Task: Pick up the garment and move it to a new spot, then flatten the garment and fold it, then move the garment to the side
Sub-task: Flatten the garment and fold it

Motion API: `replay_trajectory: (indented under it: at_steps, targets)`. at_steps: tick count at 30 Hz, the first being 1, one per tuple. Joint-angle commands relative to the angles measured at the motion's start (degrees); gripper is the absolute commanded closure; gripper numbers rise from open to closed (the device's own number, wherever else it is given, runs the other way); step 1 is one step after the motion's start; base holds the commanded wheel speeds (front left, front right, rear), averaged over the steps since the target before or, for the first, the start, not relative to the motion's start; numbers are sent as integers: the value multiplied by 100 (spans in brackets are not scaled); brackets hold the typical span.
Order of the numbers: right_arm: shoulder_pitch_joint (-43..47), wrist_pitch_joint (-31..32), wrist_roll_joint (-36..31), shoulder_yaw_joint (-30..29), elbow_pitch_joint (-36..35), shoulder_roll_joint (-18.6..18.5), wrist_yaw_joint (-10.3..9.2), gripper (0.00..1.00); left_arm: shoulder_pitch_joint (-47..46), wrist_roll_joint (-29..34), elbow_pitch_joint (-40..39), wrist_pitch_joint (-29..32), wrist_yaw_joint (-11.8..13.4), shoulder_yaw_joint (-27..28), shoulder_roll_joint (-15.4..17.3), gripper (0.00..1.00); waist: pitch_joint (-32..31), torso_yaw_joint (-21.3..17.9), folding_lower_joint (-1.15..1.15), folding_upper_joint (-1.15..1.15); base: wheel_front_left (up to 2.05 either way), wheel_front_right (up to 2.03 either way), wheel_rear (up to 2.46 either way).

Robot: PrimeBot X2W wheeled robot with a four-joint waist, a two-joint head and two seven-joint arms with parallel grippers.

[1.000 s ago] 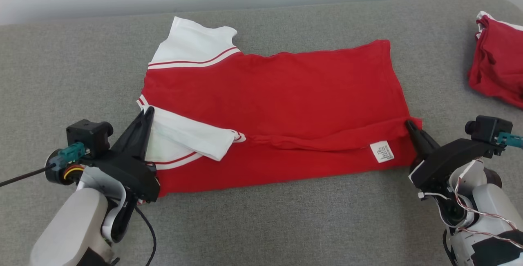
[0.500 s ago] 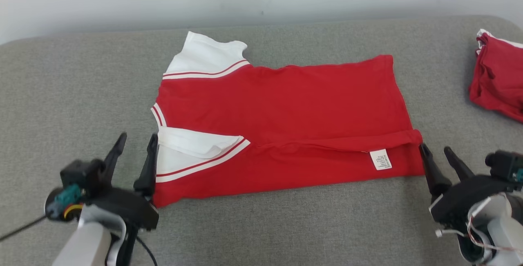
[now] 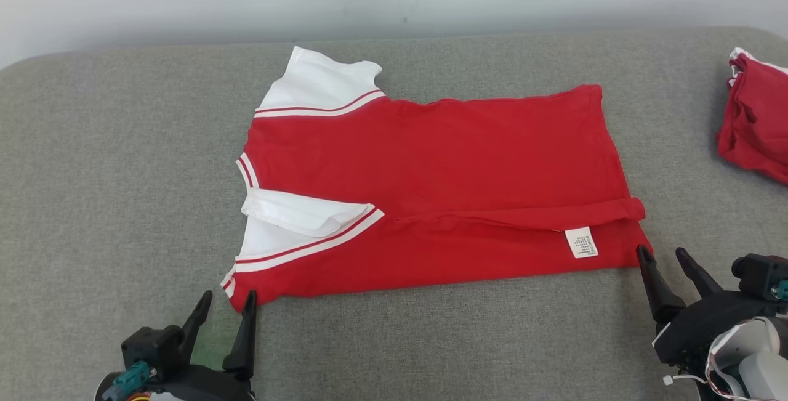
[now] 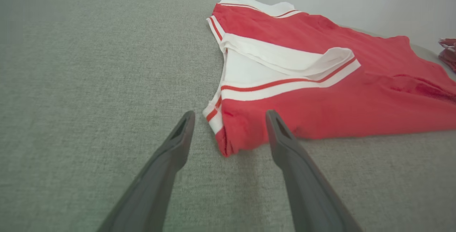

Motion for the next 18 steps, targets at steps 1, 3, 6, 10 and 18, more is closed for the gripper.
replay_trajectory:
  at_steps: [1, 3, 6, 10, 18]
  targets:
    - [-52, -19, -80, 6, 27, -9, -13, 0, 21, -12, 25, -12, 10, -3, -22, 0, 19, 8, 0, -1, 0, 0, 0]
    - [-126, -46, -236, 48, 122, 4, -13, 0, -63, -26, 113, -15, -1, 8, -32, 0, 54, 9, 0, -1, 0, 0, 0]
    - [-230, -31, -352, 80, 300, 80, -13, 0, -174, -47, 242, -16, -1, -12, -118, 0, 111, 7, 0, -1, 0, 0, 0]
    - [-365, -7, -429, 128, 568, 160, -13, 2, -340, -148, 531, 5, -72, -13, -225, 0, 158, 4, 0, -1, 0, 0, 0]
    - [-582, -208, -401, 264, 904, 267, -13, 100, -607, -190, 1084, -16, -205, 0, -383, 100, 113, 23, 0, -1, 0, 0, 0]
